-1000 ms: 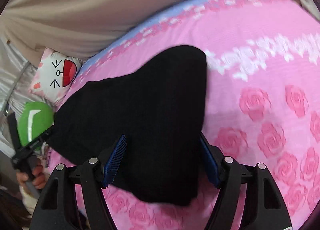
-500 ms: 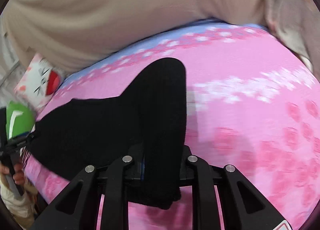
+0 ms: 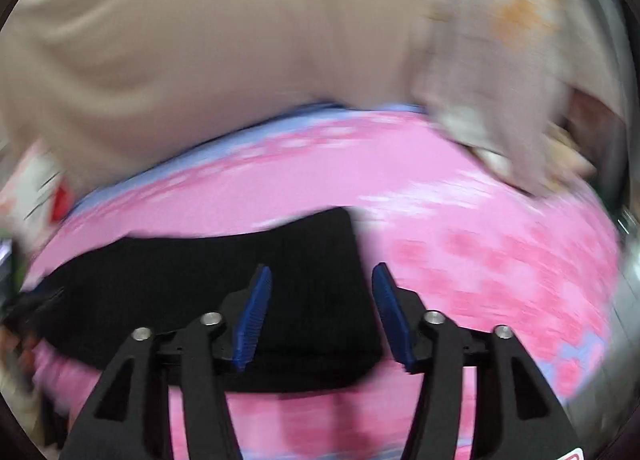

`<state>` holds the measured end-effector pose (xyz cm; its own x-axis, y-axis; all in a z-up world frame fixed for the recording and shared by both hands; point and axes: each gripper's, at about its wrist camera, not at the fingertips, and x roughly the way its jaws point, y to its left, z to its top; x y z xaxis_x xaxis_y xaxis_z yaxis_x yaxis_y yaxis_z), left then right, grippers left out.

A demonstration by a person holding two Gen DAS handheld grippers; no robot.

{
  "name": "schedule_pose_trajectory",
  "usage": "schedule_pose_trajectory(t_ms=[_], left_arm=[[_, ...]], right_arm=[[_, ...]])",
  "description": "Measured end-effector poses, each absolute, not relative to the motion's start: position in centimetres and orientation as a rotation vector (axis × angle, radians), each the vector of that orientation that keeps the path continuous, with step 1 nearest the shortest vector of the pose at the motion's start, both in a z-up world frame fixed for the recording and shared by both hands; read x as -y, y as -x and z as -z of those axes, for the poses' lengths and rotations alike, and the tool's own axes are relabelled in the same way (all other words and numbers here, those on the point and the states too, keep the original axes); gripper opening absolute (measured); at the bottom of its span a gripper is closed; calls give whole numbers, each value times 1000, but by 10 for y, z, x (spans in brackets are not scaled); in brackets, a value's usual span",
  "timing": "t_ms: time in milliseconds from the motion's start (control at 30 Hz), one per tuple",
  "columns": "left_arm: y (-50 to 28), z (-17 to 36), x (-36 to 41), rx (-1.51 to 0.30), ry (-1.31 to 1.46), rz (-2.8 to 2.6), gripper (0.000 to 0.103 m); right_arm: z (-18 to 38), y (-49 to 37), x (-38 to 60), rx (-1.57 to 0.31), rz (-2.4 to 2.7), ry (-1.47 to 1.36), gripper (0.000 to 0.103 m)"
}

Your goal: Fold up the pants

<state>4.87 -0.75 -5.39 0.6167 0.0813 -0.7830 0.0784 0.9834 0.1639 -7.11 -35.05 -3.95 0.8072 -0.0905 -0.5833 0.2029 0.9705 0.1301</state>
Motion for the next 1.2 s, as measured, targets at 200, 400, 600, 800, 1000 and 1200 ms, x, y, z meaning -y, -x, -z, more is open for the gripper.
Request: schedule_pose_trajectory(t_ms=[200, 400, 600, 800, 1000, 1200], left_arm=[[-43, 50, -4, -904, -155, 10, 93], [-36, 45, -44, -892, -111, -21, 93], [-37, 47, -91, -892, -37, -88, 93], [-32, 43, -142, -881, 27, -152, 93], [-17, 31, -201, -855, 92, -212, 93], [-5, 10, -241, -795, 90, -300, 94]], right_arm=[[78, 18, 229, -762, -174, -5, 65], [108, -18, 216, -834, -123, 16, 15], [76, -28, 188, -773, -189, -59, 14], [107, -43, 162, -859, -222, -54, 30], [46, -41, 111, -746, -345, -22, 50], [80, -62, -24, -853, -667, 86, 57]])
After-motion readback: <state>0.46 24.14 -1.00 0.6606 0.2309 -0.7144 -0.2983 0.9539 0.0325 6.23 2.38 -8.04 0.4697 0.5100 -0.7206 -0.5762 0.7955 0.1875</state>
